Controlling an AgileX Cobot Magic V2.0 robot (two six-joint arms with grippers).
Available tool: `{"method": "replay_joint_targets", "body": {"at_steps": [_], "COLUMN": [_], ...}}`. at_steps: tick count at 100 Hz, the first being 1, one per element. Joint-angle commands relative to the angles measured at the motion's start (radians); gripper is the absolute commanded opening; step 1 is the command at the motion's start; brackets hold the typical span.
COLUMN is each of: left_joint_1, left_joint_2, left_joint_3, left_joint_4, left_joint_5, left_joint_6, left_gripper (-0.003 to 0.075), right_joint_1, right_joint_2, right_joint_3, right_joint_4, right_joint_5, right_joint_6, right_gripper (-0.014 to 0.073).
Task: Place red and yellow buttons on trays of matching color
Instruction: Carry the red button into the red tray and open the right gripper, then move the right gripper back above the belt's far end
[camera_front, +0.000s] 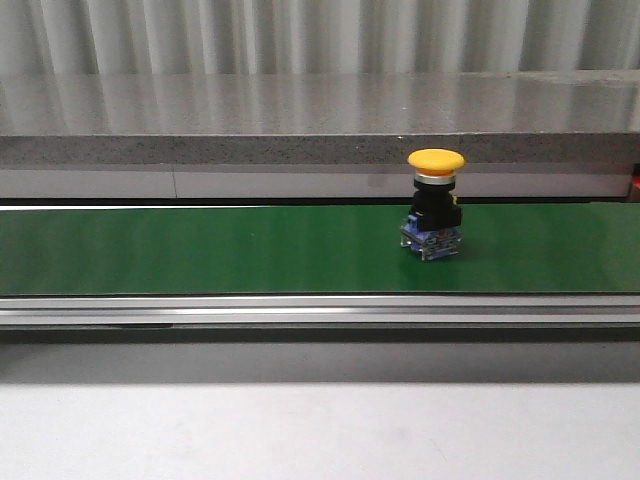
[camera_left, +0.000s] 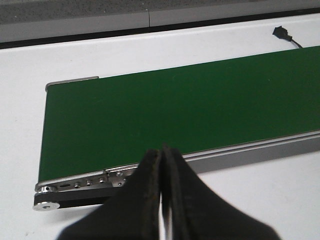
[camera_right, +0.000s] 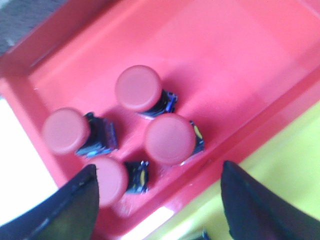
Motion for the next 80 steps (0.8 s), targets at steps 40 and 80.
{"method": "replay_joint_targets", "body": {"at_steps": [40,80], "left_joint_1": [-0.006,-0.006], "left_joint_2": [0.002,0.002], "left_joint_3": [-0.027,-0.027], "left_joint_4": [-0.008,-0.008], "left_joint_5": [-0.067,-0.067], "left_joint_6": [0.002,0.002], "left_gripper": [-0.0020,-0.0020], "right_joint_1": [0.163,0.363], "right_joint_2": [-0.326,-0.398], "right_joint_3": [0.027,0.027], "right_joint_4": [0.005,0.006], "right_joint_5": [0.205,0.439], "right_joint_6": [-0.120,-0.145], "right_gripper": [0.0519,0.0519]}}
